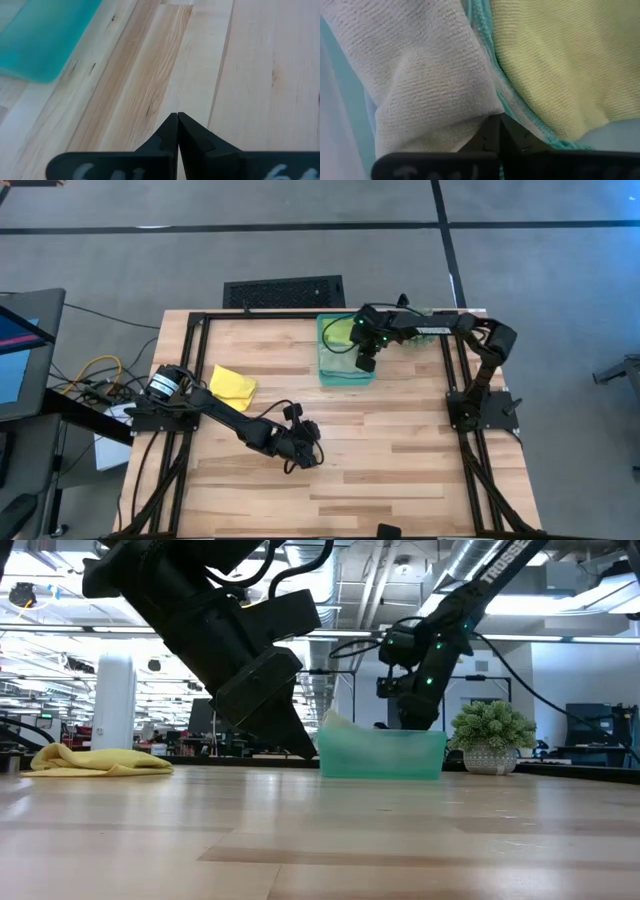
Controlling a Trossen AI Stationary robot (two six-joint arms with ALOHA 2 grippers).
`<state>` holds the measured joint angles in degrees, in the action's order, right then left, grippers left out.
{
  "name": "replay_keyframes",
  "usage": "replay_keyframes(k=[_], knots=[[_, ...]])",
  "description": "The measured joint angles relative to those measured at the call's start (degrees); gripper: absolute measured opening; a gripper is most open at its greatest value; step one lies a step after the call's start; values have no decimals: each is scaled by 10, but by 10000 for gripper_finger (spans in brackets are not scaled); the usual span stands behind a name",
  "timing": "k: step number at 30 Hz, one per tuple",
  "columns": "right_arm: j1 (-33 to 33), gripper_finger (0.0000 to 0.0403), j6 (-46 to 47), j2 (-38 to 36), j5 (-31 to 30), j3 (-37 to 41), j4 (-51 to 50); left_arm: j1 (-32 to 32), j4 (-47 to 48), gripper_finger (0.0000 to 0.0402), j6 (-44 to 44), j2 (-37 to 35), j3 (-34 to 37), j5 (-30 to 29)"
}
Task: Fold microfiber towels
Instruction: Put the green microfiber into the green bin
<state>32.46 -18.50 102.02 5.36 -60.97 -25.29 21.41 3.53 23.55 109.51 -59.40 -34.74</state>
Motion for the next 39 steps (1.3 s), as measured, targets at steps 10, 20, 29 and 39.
replay_keyframes(k=[10,20,29,39], knots=[[-20,24,-10,-49,-64,-23,-67,0,-1,0,-3,0,0,0],[-52,15,11,-115,-36,-23,-3,0,-4,0,-3,0,0,-1],[-38,25,33,-108,-40,-23,-69,0,-4,0,-3,0,0,-1],[-9,159,14,-121,-55,-23,-72,0,-4,0,-3,0,0,-1]])
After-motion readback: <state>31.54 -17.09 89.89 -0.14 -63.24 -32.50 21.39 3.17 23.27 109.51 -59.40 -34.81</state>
